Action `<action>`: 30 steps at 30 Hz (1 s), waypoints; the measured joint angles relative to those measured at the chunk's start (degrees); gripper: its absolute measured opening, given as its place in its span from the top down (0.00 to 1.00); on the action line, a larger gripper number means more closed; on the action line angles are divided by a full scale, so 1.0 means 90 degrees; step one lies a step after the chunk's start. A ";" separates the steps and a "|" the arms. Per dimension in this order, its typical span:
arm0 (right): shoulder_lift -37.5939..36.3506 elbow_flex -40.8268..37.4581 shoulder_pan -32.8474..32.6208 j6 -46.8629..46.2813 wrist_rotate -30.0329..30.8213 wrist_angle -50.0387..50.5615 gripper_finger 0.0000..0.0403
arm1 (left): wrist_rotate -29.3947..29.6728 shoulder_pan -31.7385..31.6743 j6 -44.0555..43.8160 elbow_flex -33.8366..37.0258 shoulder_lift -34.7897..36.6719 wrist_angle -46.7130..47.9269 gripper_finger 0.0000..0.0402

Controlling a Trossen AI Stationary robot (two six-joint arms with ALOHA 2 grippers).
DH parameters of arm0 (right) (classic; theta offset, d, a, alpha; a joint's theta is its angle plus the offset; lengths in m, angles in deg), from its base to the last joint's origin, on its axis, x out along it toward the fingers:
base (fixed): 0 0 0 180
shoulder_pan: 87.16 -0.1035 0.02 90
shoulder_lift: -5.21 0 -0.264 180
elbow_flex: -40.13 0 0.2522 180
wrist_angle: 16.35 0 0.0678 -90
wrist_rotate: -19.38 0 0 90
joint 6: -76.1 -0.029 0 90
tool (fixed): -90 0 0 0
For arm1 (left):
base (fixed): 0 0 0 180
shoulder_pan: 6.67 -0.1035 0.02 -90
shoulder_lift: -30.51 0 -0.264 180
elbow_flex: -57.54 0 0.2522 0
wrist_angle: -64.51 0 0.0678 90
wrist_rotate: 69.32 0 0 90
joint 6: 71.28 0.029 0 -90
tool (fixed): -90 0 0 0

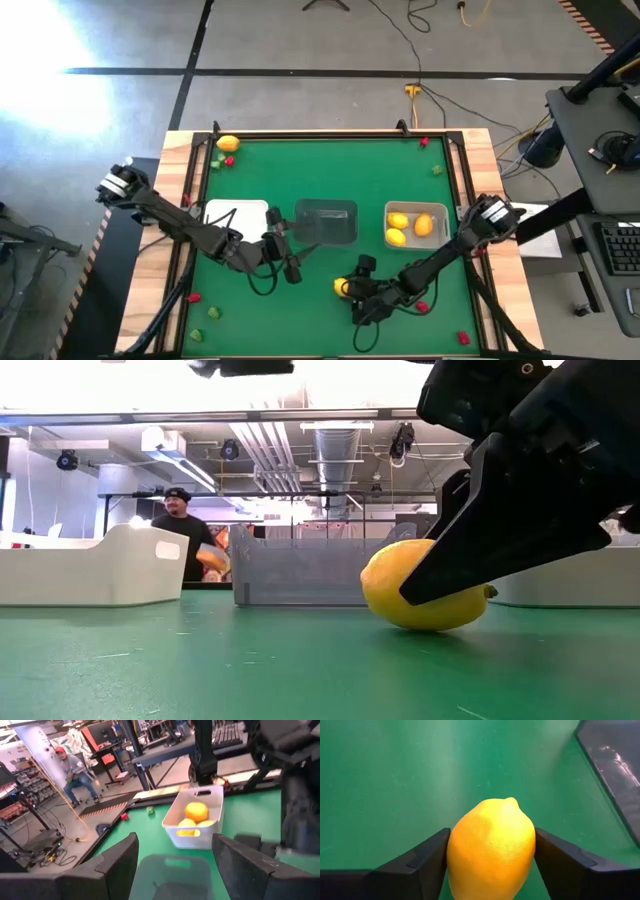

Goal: Sort produce into baskets
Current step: Put the yellow lemon into the gray bin

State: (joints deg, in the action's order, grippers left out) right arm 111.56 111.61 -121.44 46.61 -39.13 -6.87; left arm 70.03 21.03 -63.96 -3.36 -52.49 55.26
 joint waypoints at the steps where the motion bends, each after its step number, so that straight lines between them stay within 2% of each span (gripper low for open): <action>1: -0.0080 0.0010 0.0000 -0.0003 0.0000 0.0111 0.40 | -0.0001 0.0000 -0.0086 0.0133 0.0100 -0.0028 0.42; 5: -0.0669 0.0333 0.0010 -0.0127 0.0008 0.1278 0.44 | -0.0021 0.0000 -0.0429 0.0771 0.0626 -0.0410 0.42; 9: -0.1394 0.0886 0.0005 -0.0512 0.0060 0.3152 0.42 | -0.0043 0.0043 -0.0557 0.1323 0.1134 -0.0676 0.42; 12: -0.1965 0.1380 -0.0052 -0.0992 0.0522 0.4783 0.42 | -0.0079 0.0142 -0.0560 0.1569 0.1441 -0.0792 0.42; 16: -0.2576 0.1542 -0.0066 -0.2421 0.1098 0.7040 0.43 | -0.0388 0.0276 -0.0422 0.1718 0.1650 -0.1002 0.42; 19: -0.2949 0.1260 -0.0061 -0.3848 0.1450 0.8187 0.43 | -0.0646 0.0325 -0.0373 0.1706 0.1682 -0.1029 0.42; 23: -0.3299 0.0403 -0.0061 -0.5029 0.1348 0.8300 0.42 | -0.0680 0.0335 -0.0365 0.1645 0.1650 -0.1020 0.42; 30: -0.3578 -0.1137 0.0014 -0.6473 0.0334 0.7966 0.42 | -0.0704 0.0335 -0.0371 0.1657 0.1614 -0.1015 0.42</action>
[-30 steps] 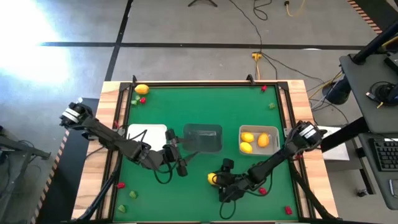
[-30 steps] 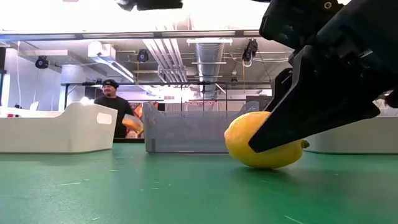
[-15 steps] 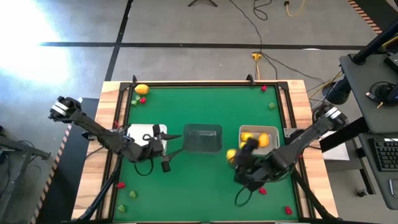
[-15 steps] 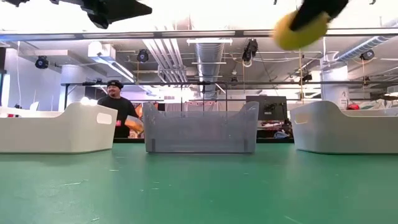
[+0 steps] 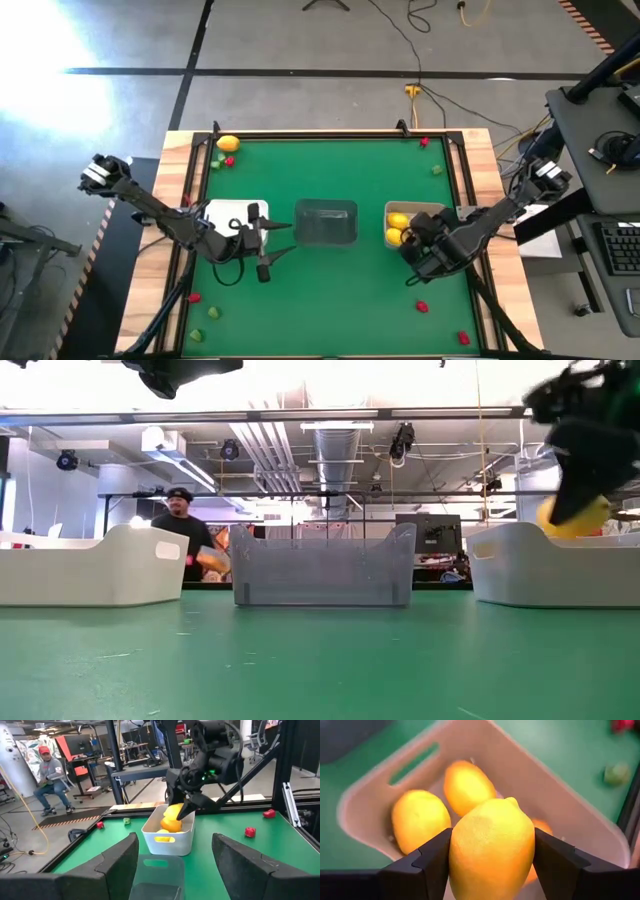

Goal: Sort produce into baskets
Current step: Put the yellow lemon into the gray bin

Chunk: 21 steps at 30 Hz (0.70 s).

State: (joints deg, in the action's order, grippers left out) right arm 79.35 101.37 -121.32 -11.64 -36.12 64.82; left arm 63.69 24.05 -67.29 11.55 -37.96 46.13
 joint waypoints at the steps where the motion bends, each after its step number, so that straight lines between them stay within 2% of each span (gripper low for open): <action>1: -0.0063 -0.0129 -0.0004 -0.0131 -0.0074 -0.0087 0.41 | -0.0001 0.0000 -0.0005 0.0002 0.0000 0.0003 0.42; 5: -0.0192 -0.0426 -0.0003 -0.0190 -0.0270 -0.0427 0.36 | 0.0000 0.0000 -0.0024 0.0007 -0.0008 0.0002 0.42; 13: -0.0206 -0.0439 0.0061 -0.0037 -0.0361 -0.0502 0.25 | -0.0002 0.0030 -0.0009 0.0012 -0.0029 -0.0055 0.42; 18: -0.0332 -0.0084 0.0184 0.0465 -0.0485 -0.0344 0.19 | -0.0003 0.0142 0.0210 -0.0044 -0.0024 -0.0192 0.42; 21: -0.0407 0.0279 0.0235 0.0732 -0.0207 -0.0108 0.17 | 0.0004 0.0121 0.0090 -0.0070 -0.0029 -0.0214 0.42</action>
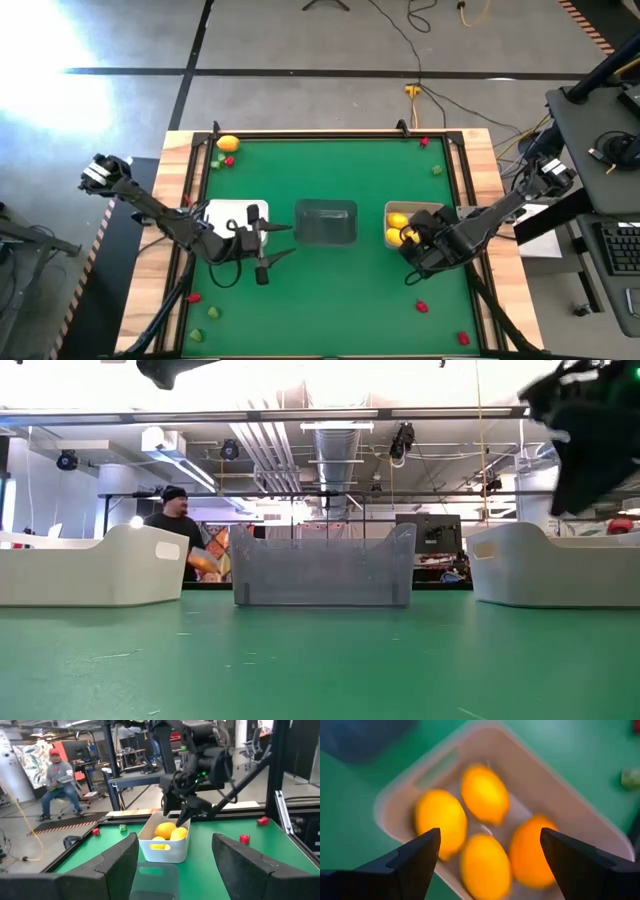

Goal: Sort produce into baskets
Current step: Put the yellow lemon into the gray bin

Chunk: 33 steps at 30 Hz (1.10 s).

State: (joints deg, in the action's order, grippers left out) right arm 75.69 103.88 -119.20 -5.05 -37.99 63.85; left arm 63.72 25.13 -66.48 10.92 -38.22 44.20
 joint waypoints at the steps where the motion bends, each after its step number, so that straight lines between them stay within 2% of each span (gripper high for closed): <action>1: -0.0014 0.0136 0.0018 0.0108 0.0143 0.0038 0.17 | 0.0043 -0.0020 -0.0061 0.0000 -0.0027 -0.0004 0.42; 4: -0.0036 0.0479 0.0025 0.0367 0.0492 0.0124 0.17 | 0.0548 -0.0040 -0.0236 0.0000 -0.0146 -0.0002 0.42; 8: 0.0006 0.0793 0.0023 0.0653 0.0970 -0.0057 0.19 | 0.1751 -0.0098 -0.0382 0.0000 -0.0300 0.0105 0.42; 11: 0.0070 0.0883 0.0023 0.1140 0.1229 -0.0575 0.19 | 0.2359 -0.0344 -0.0547 -0.0120 -0.0196 0.0905 0.42; 13: 0.0102 0.0892 0.0023 0.1563 0.1323 -0.1050 0.19 | 0.2331 -0.0709 -0.1076 -0.0370 0.0043 0.1968 0.42; 15: 0.0159 0.0880 0.0023 0.1998 0.1389 -0.1578 0.19 | 0.1895 -0.1274 -0.1953 -0.0782 0.0273 0.3466 0.42; 18: 0.0271 0.0874 0.0019 0.2723 0.1385 -0.2317 0.19 | 0.0786 -0.2509 -0.3341 -0.1452 0.0383 0.6002 0.42; 22: 0.0456 0.0875 0.0005 0.3504 0.1382 -0.3000 0.20 | -0.0375 -0.4432 -0.4185 -0.2028 0.0080 0.8080 0.42; 24: 0.0571 0.0874 -0.0006 0.3739 0.1383 -0.3162 0.21 | -0.0979 -0.5392 -0.4219 -0.2121 -0.0162 0.8482 0.42; 27: 0.0755 0.0873 -0.0009 0.3927 0.1370 -0.3145 0.22 | -0.1680 -0.6697 -0.3840 -0.2147 -0.0572 0.8506 0.42; 33: 0.0993 0.0870 -0.0066 0.4107 0.1143 -0.3027 0.21 | -0.2294 -0.8821 -0.3265 -0.2215 -0.1423 0.8519 0.38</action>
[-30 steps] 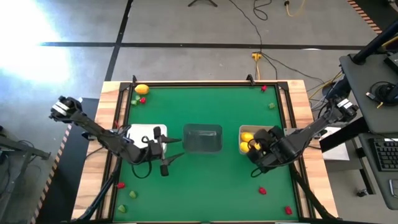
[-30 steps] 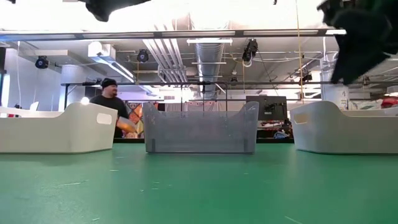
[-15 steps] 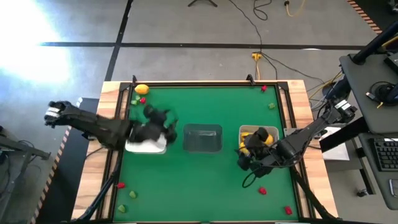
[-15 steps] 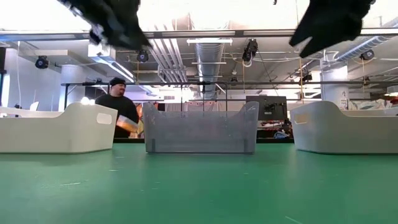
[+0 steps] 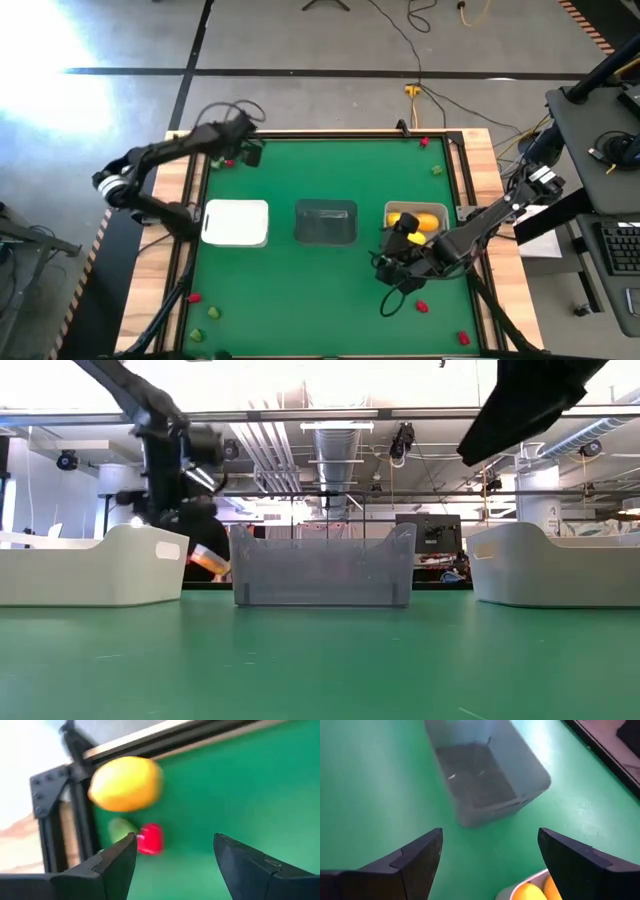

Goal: Sort produce into baskets
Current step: Put the yellow lemon into the gray bin

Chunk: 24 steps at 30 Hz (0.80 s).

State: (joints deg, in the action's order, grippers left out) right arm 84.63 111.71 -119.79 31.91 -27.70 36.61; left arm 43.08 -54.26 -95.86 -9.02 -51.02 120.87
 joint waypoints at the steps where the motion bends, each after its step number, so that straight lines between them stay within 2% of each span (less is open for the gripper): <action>1: 0.0018 0.0000 -0.0011 0.0048 -0.0042 -0.0001 0.20 | -0.0136 -0.0248 0.0005 -0.0029 -0.0114 -0.0079 0.37; 5: 0.0019 0.0000 -0.0009 0.0210 -0.0050 -0.0008 0.18 | -0.0397 -0.0675 0.0073 -0.0174 -0.0523 -0.0186 0.30; 11: -0.0015 -0.0002 0.0003 0.0481 0.0169 -0.0015 0.17 | -0.0388 -0.0724 0.0792 -0.0865 -0.1217 0.0085 0.21; 16: -0.0020 -0.0017 0.0003 0.0224 0.0214 0.0004 0.17 | 0.0041 -0.0791 0.1792 -0.1935 -0.1803 0.1002 0.18; 19: -0.0020 -0.0025 0.0003 -0.0004 0.0214 0.0147 0.18 | 0.0061 -0.0898 0.2509 -0.2520 -0.2162 0.1788 0.18; 24: -0.0020 -0.0047 0.0003 -0.0261 0.0238 0.0246 0.18 | 0.0070 -0.1181 0.2923 -0.3046 -0.2792 0.2461 0.18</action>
State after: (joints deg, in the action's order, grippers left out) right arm 84.45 111.29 -119.76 29.57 -25.56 38.83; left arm 43.70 -64.88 -69.55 -36.43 -76.15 143.02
